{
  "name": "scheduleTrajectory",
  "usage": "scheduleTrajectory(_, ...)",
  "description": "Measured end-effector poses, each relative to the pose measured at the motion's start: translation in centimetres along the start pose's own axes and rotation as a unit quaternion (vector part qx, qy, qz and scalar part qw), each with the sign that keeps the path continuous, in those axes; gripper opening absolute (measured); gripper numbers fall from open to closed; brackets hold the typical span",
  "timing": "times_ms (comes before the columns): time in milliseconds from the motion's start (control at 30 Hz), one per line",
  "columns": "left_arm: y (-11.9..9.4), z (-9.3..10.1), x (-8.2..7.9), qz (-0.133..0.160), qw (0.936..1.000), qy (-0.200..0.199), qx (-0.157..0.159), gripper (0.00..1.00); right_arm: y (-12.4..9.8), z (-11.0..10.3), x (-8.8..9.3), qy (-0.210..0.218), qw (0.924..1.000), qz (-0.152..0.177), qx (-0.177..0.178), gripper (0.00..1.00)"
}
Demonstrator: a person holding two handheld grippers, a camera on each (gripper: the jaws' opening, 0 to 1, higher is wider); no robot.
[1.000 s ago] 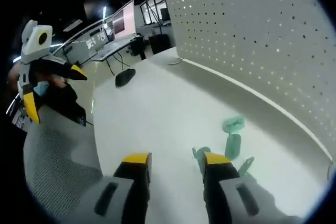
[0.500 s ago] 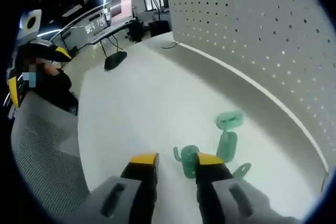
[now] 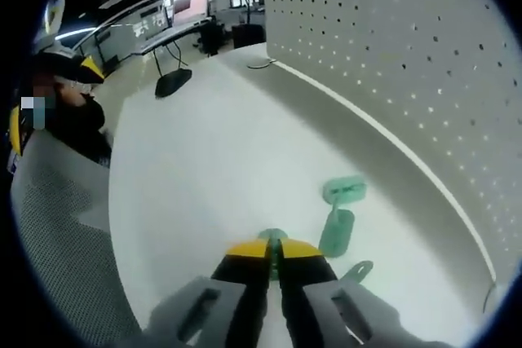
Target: Insert the hook assembly into the mounting plate slot until the hook locks in place.
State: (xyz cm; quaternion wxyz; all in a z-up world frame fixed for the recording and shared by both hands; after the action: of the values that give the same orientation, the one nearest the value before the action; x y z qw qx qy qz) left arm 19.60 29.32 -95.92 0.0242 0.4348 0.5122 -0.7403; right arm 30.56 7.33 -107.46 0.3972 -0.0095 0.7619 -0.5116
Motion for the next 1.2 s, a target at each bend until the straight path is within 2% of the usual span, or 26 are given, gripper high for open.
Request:
scheduleTrajectory(333, -0.4, -0.1, -0.2, 0.006, 1.0, -0.001, -0.004, 0.95, -0.7, -0.2, -0.2, 0.037, 0.9992, 0.018, -0.002, 0.0)
scheduleTrajectory(867, -1.1, 0.5, -2.6, 0.039, 0.9992, 0.002, 0.004, 0.95, -3.7, -0.7, -2.5, 0.054, 0.9955, 0.078, -0.008, 0.0)
scheduleTrajectory(1200, -1.7, 0.7, -4.1, 0.055, 0.9982, 0.025, 0.001, 0.94, -6.7, -1.6, -4.7, 0.08, 0.9864, 0.143, -0.012, 0.0)
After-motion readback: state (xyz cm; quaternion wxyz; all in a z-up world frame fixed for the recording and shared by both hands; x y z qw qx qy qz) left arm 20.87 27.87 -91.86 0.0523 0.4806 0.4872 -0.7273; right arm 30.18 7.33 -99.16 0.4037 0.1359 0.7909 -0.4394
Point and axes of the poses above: the point that each gripper's makers call its tool centre point, and the gripper's own axes: y roughly forward along the fingers, z roughly to its right, x roughly out of its underside, the point moved 6 cm from there along -y, roughly backward along the fingers, and after that the axes turned 11 degrees about y, right-handed, at the moved point
